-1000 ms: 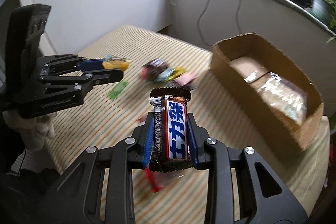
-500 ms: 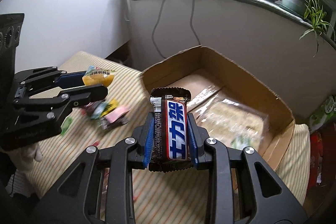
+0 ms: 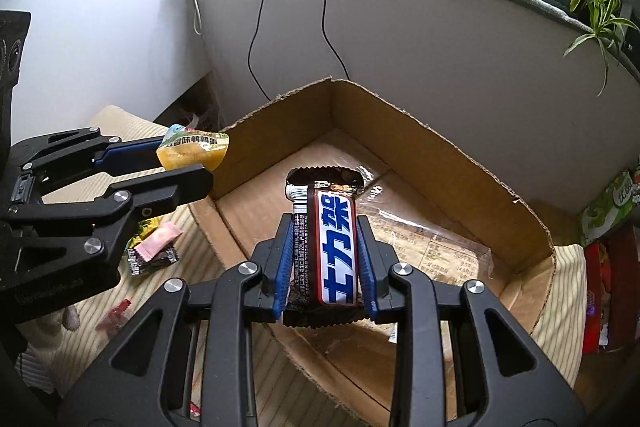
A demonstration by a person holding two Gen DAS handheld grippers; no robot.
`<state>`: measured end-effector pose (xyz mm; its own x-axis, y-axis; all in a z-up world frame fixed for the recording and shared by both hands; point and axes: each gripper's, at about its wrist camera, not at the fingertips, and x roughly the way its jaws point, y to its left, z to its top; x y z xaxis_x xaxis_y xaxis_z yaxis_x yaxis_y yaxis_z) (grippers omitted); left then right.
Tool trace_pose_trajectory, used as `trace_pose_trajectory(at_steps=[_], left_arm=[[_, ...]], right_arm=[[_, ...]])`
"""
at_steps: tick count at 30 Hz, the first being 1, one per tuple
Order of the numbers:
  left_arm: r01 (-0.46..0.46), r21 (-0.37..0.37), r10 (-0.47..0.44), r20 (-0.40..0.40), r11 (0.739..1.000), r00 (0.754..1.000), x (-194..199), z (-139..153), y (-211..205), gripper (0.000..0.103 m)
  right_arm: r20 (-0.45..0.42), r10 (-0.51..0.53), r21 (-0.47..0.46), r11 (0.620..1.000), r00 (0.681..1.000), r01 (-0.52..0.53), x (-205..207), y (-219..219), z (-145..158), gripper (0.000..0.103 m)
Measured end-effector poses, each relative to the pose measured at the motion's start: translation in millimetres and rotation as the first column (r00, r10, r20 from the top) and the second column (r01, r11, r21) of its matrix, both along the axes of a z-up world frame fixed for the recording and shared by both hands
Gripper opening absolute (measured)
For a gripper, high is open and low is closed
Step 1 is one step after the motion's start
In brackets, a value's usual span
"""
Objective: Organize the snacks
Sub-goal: 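Carry both snacks to the box and release them inside with both grippers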
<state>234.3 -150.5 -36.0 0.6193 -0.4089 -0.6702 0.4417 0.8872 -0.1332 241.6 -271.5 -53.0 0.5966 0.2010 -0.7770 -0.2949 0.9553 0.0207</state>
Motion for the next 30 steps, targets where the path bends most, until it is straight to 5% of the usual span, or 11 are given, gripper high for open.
trace_pose_trajectory(at_steps=[12,16,30], left_arm=[[-0.007,0.008,0.007,-0.007,1.000,1.000,6,-2,-5,0.043],[-0.012,0.002,0.012,0.000,1.000,1.000,5,1,-2,0.043],[-0.070,-0.030,0.072,0.054,0.997,0.996,-29,33,39,0.043]], right_arm=[[-0.009,-0.017,-0.010,1.000,1.000,0.016,6,0,-4,0.030],[0.005,-0.029,-0.012,0.999,1.000,0.029,5,-2,-1,0.047],[0.038,-0.020,0.013,1.000,0.999,0.020,-29,-2,17,0.048]])
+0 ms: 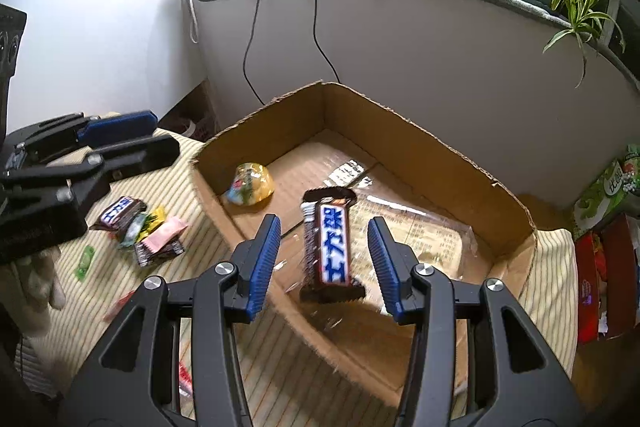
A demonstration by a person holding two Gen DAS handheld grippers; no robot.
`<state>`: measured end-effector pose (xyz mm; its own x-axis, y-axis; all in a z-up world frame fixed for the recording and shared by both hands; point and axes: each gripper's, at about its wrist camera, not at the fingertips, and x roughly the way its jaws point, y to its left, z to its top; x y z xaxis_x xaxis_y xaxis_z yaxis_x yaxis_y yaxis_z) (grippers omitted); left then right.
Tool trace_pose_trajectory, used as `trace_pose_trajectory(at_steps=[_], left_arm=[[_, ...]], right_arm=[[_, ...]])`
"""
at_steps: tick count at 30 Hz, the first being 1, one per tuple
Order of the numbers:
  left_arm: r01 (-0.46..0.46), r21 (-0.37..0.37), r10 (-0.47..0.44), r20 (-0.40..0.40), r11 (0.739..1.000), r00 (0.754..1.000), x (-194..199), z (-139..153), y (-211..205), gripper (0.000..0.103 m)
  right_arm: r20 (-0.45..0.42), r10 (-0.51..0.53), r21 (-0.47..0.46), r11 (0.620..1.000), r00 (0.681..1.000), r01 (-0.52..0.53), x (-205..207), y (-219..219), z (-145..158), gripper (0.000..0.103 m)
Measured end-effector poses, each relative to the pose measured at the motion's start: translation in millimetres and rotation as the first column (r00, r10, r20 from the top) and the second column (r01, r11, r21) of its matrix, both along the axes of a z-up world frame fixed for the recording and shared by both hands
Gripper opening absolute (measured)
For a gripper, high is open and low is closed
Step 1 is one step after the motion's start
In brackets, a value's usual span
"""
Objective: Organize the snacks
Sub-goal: 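Carry both snacks to the box and release them inside with both grippers, then grasp the green candy with the left gripper while the right gripper grasps a meat snack bag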
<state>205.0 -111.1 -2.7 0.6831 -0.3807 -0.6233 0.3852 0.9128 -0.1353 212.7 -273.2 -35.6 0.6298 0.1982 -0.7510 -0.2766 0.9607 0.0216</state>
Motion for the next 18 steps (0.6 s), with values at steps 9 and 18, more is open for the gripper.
trace_pose_trajectory(at_steps=[9,18], left_arm=[[-0.045,-0.027,0.046,0.015,0.999,0.999,-35,9,41,0.043],[-0.080,-0.029,0.079,-0.036,0.996,0.996,-72,-13,72,0.045]], right_arm=[[0.026,0.056,0.023,0.998,0.998,-0.057,-45,19,11,0.048],[-0.005,0.133,0.043,0.990,0.991,-0.133,-99,40,-2,0.059]])
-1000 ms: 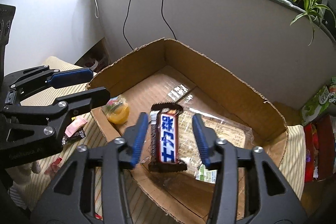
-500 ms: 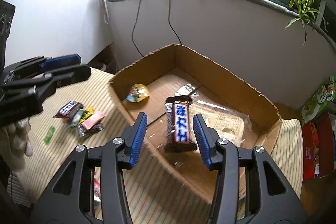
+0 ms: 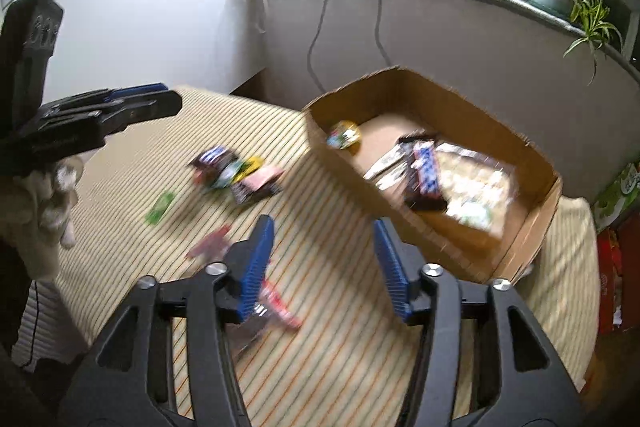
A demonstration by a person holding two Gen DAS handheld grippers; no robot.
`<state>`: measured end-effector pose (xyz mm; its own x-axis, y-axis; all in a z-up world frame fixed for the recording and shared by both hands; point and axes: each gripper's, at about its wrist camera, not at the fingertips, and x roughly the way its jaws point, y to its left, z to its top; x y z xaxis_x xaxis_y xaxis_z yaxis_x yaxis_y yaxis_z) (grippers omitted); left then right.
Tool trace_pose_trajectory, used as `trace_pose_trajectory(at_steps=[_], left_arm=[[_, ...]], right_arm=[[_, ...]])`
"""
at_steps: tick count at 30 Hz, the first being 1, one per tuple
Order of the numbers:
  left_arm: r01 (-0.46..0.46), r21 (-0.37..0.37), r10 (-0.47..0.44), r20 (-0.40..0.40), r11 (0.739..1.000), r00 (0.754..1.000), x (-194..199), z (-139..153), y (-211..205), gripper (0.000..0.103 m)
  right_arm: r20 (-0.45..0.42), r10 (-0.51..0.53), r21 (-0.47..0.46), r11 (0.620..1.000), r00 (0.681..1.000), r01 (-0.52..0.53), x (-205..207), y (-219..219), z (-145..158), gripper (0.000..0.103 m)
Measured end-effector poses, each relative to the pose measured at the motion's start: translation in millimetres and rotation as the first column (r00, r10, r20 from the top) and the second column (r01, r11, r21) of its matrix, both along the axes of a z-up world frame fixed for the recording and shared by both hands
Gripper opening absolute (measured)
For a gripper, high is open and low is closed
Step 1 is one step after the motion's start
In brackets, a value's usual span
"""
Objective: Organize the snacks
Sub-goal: 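Grasp the green candy with the left gripper while the right gripper grasps a meat snack bag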
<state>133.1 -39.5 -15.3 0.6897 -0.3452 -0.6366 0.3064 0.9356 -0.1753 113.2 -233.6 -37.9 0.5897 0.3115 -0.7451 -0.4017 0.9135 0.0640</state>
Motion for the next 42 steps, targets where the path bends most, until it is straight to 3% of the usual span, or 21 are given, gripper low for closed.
trace_pose_trajectory(at_steps=[3,5,7,14,18,26,32,35,37,42], left_arm=[[-0.022,0.001,0.022,-0.025,1.000,0.999,-8,-13,10,0.055],[-0.039,0.003,0.039,-0.048,0.999,0.998,-14,-24,19,0.055],[-0.062,0.023,0.064,-0.068,0.998,0.996,-18,-36,26,0.055],[-0.091,0.080,0.102,-0.139,0.993,0.985,-31,-72,35,0.055],[-0.089,0.091,0.103,-0.163,0.992,0.981,-30,-85,35,0.042],[-0.095,0.118,0.115,-0.174,0.988,0.978,-24,-93,33,0.039],[-0.095,0.133,0.118,-0.179,0.987,0.977,-19,-97,34,0.028],[-0.097,0.132,0.120,-0.178,0.986,0.977,-19,-98,36,0.022],[-0.097,0.132,0.120,-0.176,0.987,0.977,-20,-98,37,0.021],[-0.098,0.137,0.121,-0.170,0.986,0.978,-20,-97,35,0.020]], right_arm=[[-0.023,0.022,-0.006,1.000,0.999,-0.022,-15,8,-10,0.059],[-0.038,0.030,-0.006,1.000,0.999,-0.030,-22,13,-17,0.063],[-0.049,0.033,-0.005,0.999,0.998,-0.033,-28,16,-24,0.072],[-0.123,0.022,0.026,0.999,0.992,-0.019,-38,24,-50,0.073],[-0.152,0.002,0.070,0.997,0.988,0.009,-38,26,-58,0.073],[-0.180,-0.022,0.080,0.996,0.983,0.037,-32,32,-64,0.073],[-0.186,-0.048,0.037,0.998,0.981,0.056,-25,35,-73,0.072],[-0.196,-0.047,0.032,0.998,0.979,0.055,-24,34,-76,0.064],[-0.210,-0.051,0.025,0.998,0.976,0.058,-23,32,-80,0.050],[-0.209,-0.060,0.029,0.997,0.976,0.068,-23,25,-80,0.043]])
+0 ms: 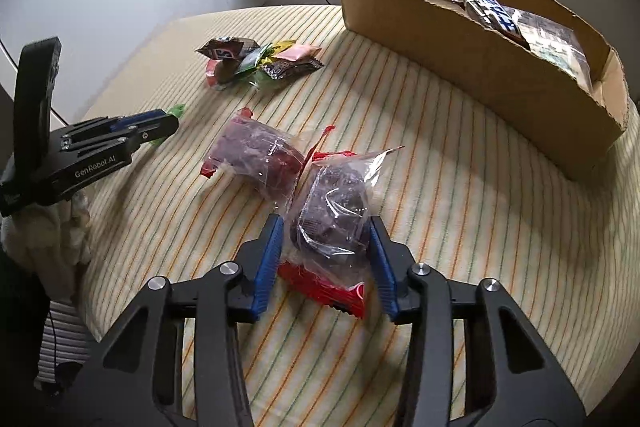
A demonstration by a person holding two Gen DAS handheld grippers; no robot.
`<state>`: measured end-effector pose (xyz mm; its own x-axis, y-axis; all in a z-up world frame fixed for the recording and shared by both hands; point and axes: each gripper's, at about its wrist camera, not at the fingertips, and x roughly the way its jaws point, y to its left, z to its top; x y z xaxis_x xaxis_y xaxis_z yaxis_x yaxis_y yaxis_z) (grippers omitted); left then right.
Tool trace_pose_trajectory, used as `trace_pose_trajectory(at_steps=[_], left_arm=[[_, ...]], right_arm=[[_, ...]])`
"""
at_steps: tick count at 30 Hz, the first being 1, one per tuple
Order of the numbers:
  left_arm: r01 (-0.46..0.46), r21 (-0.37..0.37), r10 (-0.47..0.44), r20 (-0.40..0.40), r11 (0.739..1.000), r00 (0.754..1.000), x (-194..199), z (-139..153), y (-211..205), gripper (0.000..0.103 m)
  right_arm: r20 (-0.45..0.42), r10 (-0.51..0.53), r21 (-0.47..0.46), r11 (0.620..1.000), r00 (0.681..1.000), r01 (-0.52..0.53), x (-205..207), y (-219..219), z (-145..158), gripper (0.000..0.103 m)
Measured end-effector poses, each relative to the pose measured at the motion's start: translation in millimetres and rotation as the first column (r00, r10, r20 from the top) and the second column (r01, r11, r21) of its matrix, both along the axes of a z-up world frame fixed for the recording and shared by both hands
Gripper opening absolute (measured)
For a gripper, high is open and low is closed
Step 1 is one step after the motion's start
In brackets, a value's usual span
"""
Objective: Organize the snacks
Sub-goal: 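Grasp the green candy with the left gripper while the right gripper grasps a meat snack bag, then carry both items over the box and release them inside with both grippers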
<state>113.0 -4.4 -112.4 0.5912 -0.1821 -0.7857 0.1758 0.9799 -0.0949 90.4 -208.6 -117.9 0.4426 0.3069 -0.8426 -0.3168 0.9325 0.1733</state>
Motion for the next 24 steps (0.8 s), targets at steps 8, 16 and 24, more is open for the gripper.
trace_pose_trajectory(at_steps=[8,16,24], left_arm=[[-0.005,-0.005,0.005,0.005,1.000,1.000,-4,1,1,0.019],[-0.004,-0.022,0.004,0.015,1.000,1.000,-10,6,1,0.019],[0.014,-0.034,-0.012,0.056,0.999,0.998,-9,24,-6,0.019]], right_arm=[[0.014,-0.007,0.011,1.000,1.000,0.007,-4,-4,2,0.041],[0.037,-0.032,0.029,0.999,0.999,0.031,-9,-14,10,0.041],[0.071,-0.050,0.045,0.998,0.996,0.047,-11,-22,22,0.041]])
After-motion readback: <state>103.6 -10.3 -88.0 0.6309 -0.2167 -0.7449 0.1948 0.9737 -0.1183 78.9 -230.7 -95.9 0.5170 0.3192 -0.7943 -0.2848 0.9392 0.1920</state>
